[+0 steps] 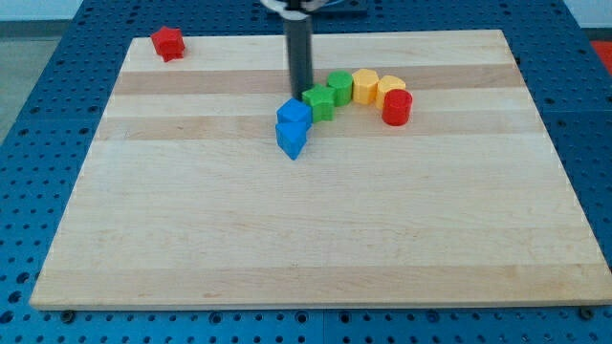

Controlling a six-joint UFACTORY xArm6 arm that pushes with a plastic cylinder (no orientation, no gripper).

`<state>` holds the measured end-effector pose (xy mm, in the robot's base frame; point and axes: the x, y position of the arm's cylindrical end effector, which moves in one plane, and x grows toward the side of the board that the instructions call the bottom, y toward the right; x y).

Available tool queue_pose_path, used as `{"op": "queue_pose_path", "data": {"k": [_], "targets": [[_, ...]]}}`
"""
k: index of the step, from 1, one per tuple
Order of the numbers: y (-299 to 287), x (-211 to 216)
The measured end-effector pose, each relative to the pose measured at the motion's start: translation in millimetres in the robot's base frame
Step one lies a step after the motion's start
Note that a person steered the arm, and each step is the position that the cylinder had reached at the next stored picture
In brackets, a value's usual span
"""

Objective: Slightly move the blue triangle into the blue cube

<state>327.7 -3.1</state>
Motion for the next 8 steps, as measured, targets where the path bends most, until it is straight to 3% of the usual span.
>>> {"op": "queue_pose_path", "data": {"k": [1, 3, 4, 6, 7, 8], "targets": [[16.1, 0.0], [-100.9, -15.5], [-152.8, 45.4], [-67.4, 157.4], [0.7, 155.5], [2.7, 127.5]]}}
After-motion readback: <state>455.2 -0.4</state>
